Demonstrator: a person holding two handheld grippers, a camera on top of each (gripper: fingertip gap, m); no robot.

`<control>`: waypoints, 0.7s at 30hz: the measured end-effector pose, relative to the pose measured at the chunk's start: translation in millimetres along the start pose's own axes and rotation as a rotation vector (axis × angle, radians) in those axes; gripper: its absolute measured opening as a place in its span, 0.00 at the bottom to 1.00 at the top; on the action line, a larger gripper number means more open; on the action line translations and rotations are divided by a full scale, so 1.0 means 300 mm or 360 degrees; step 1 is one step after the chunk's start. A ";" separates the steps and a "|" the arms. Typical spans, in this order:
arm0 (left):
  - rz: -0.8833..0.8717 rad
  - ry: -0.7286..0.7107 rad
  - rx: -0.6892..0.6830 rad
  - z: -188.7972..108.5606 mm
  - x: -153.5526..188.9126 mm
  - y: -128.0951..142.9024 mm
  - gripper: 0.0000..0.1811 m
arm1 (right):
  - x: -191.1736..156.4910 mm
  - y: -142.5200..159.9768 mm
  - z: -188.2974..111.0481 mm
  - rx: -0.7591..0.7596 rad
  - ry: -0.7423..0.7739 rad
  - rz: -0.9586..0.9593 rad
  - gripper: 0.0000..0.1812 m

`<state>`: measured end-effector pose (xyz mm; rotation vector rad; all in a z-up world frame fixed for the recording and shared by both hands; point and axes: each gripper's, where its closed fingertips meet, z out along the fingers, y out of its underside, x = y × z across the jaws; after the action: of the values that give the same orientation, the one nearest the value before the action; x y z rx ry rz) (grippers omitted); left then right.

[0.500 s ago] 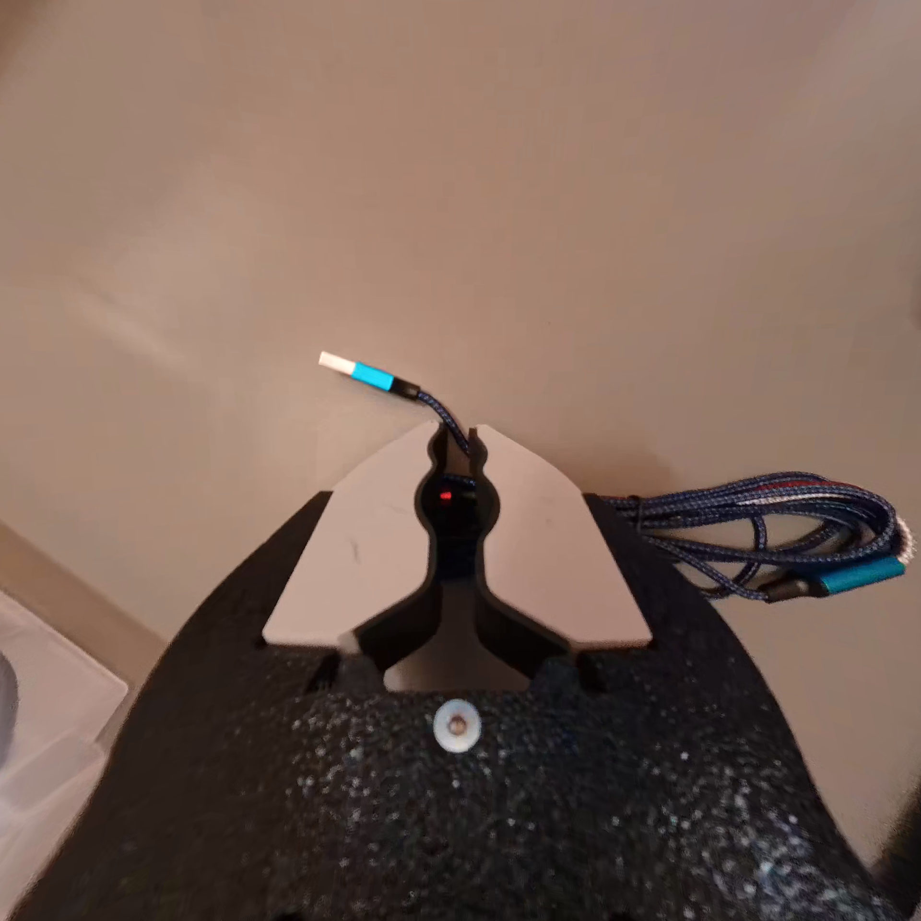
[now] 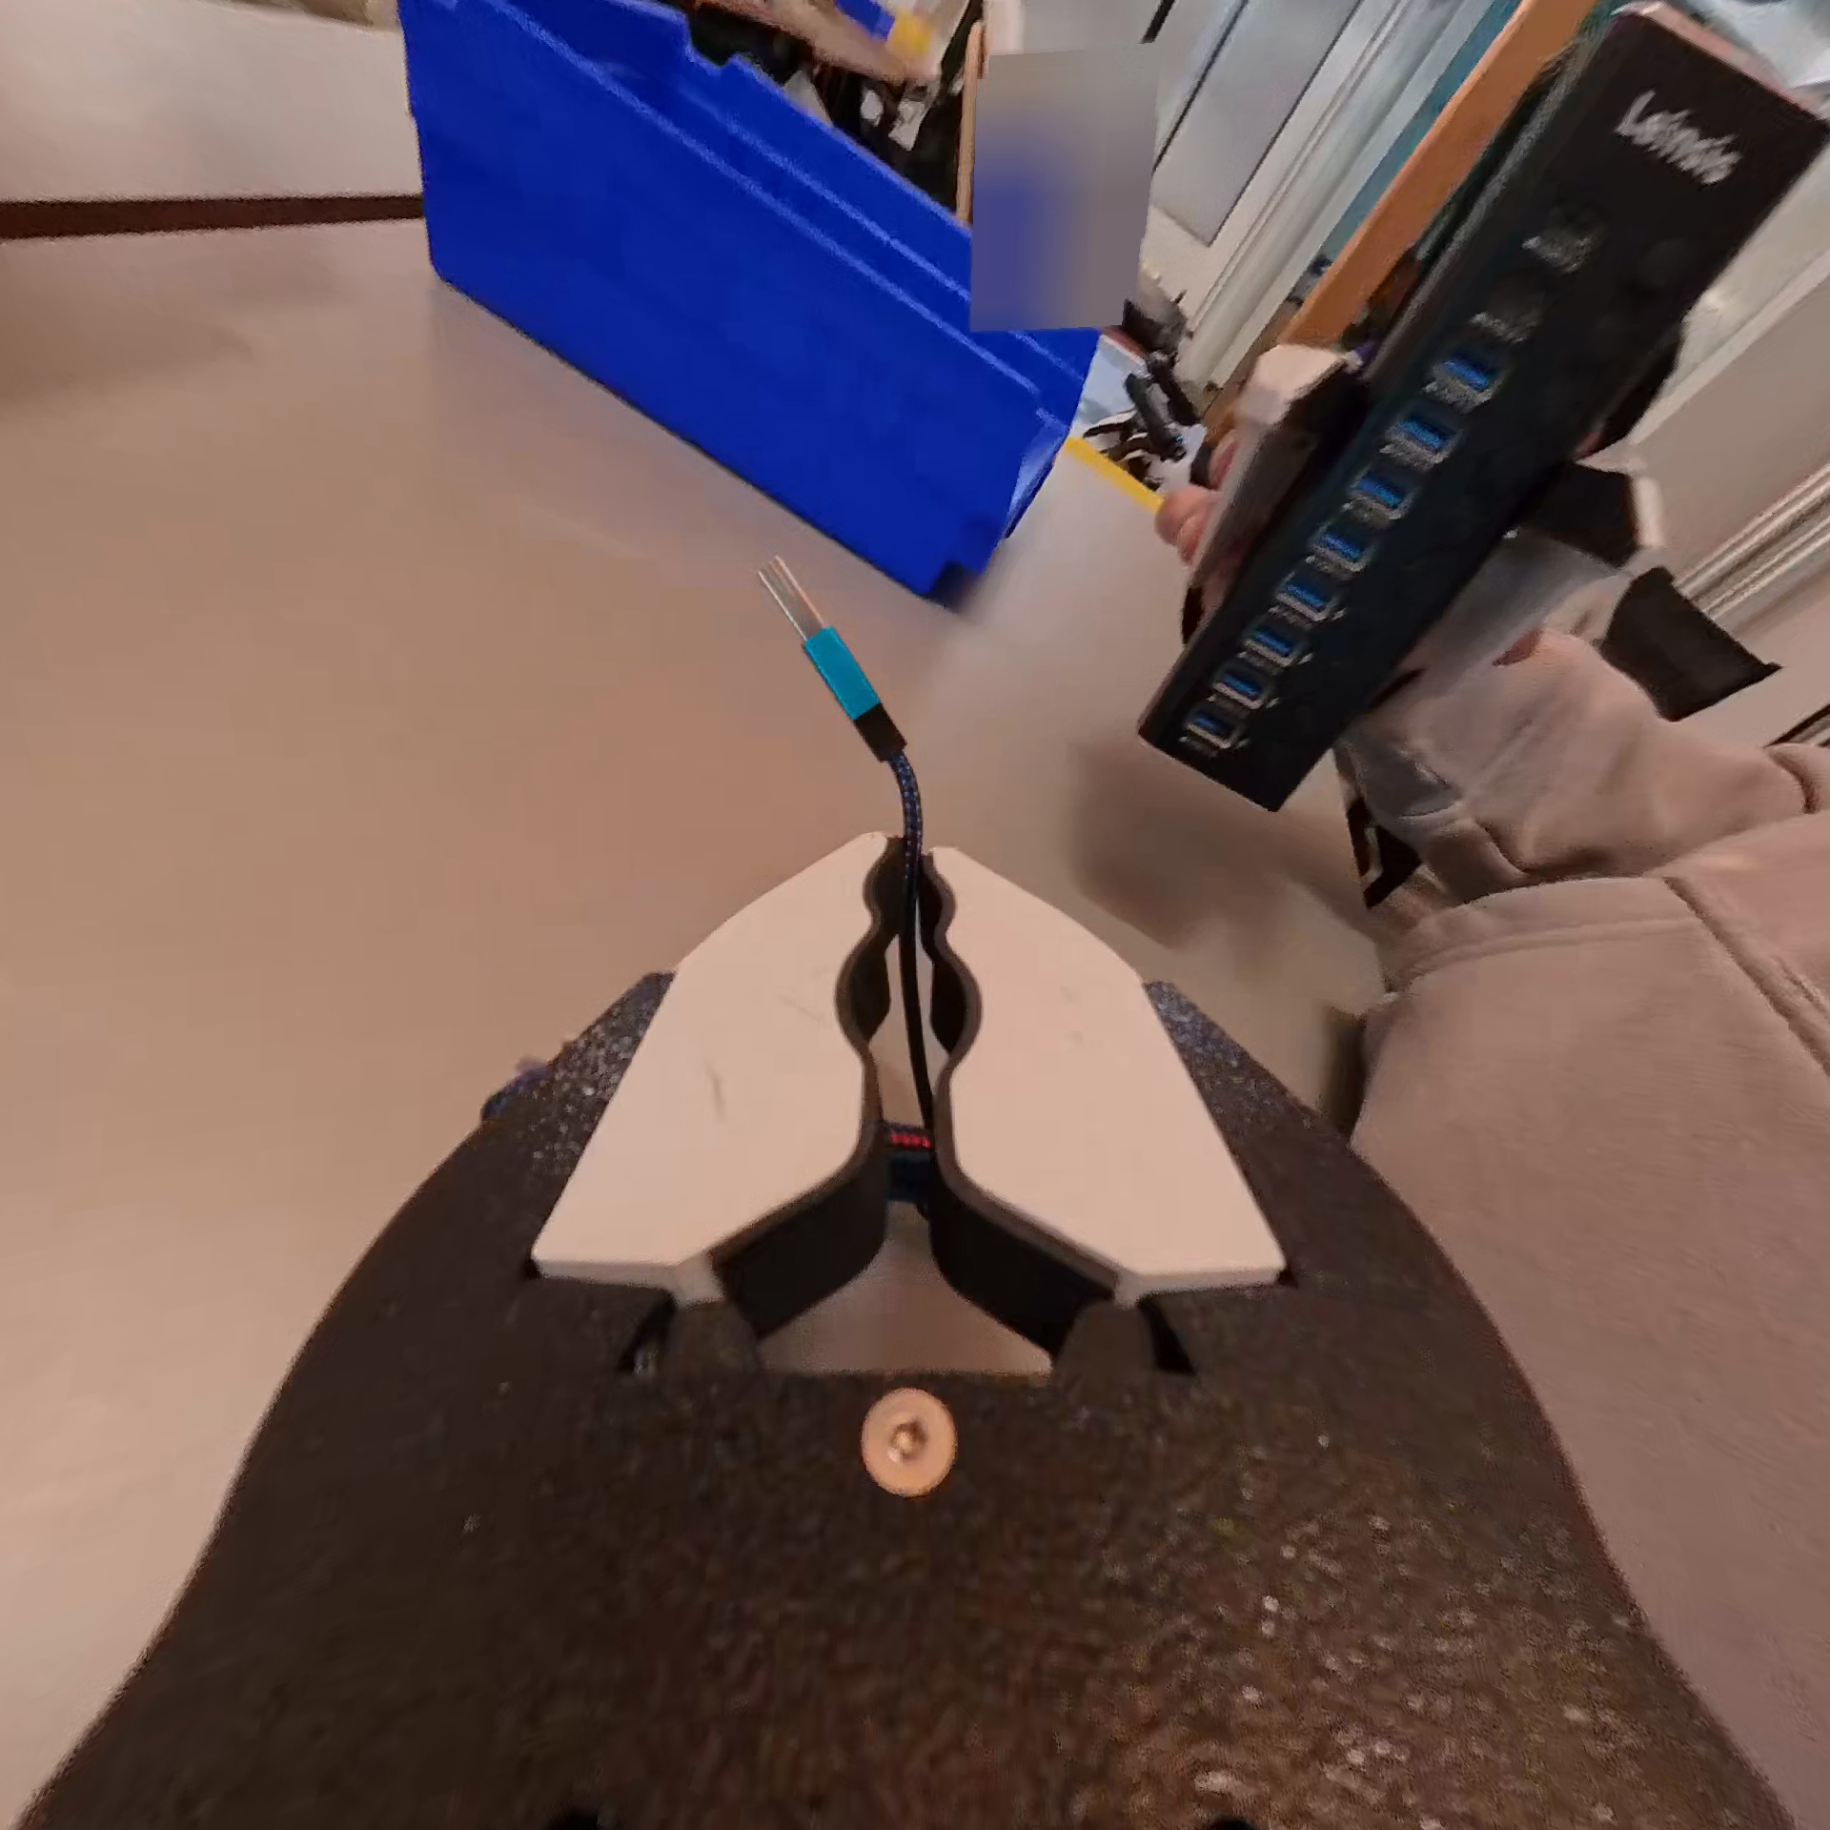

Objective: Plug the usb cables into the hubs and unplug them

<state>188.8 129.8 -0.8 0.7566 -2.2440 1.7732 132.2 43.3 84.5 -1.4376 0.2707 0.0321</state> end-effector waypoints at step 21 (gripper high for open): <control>-0.0001 0.0097 -0.0344 -0.053 -0.020 -0.025 0.01 | 0.017 0.024 0.008 -0.0051 0.0042 -0.0005 0.41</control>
<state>194.9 145.3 7.3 0.6505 -2.3445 1.4989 136.1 46.0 76.8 -1.4708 0.2907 0.0152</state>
